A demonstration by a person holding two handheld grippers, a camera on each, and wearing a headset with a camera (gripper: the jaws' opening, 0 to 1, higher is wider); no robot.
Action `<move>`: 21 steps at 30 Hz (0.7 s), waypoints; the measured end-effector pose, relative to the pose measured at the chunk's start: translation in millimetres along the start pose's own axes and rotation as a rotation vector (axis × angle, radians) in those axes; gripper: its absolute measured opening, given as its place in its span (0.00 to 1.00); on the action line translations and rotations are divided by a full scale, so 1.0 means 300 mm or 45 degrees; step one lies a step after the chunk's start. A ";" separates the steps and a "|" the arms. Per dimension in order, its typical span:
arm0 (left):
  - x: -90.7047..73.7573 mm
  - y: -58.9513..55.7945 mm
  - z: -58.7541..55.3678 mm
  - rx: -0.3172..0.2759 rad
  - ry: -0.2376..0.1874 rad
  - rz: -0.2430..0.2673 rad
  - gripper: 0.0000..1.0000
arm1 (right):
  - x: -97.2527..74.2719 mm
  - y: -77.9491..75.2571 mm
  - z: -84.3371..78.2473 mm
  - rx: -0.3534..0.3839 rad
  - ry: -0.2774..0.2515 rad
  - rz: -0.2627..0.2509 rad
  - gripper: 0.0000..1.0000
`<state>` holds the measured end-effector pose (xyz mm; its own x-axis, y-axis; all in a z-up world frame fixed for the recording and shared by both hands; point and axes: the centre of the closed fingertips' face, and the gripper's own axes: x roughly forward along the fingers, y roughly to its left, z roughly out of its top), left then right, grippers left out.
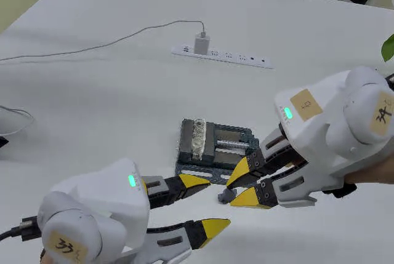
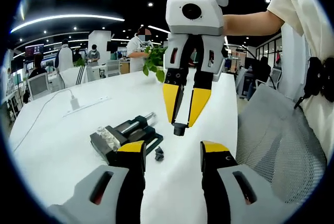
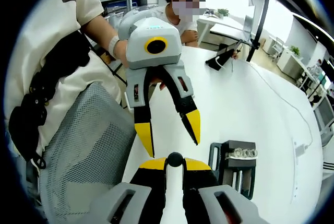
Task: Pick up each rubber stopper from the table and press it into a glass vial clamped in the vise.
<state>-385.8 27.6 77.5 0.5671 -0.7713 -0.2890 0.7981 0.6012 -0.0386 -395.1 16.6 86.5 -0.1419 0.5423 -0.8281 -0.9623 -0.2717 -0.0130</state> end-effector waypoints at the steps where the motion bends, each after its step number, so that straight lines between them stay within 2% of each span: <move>1: -0.002 0.010 -0.007 -0.004 0.009 0.018 0.45 | 0.001 0.000 -0.003 0.006 0.002 0.005 0.06; 6: -0.021 0.068 -0.061 -0.034 0.071 0.119 0.67 | 0.010 0.000 -0.024 0.031 0.018 0.019 0.06; 9: -0.033 0.094 -0.075 -0.045 0.075 0.163 0.79 | 0.013 0.001 -0.030 0.034 0.026 0.024 0.06; 13: -0.047 0.124 -0.100 -0.097 0.099 0.206 0.92 | 0.015 -0.005 -0.032 0.034 0.030 0.025 0.06; 15: -0.054 0.132 -0.111 -0.116 0.112 0.215 0.93 | 0.016 -0.012 -0.035 0.035 0.033 0.021 0.06; 17: -0.056 0.135 -0.120 -0.125 0.125 0.220 0.99 | 0.017 -0.019 -0.038 0.036 0.037 0.020 0.06; 21: -0.066 0.138 -0.130 -0.143 0.135 0.217 0.99 | 0.019 -0.038 -0.047 0.032 0.057 0.018 0.06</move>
<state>-371.9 76.1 44.3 0.6624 -0.6338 -0.3993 0.6615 0.7451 -0.0852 -381.8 11.6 73.9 -0.1455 0.5025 -0.8522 -0.9659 -0.2586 0.0124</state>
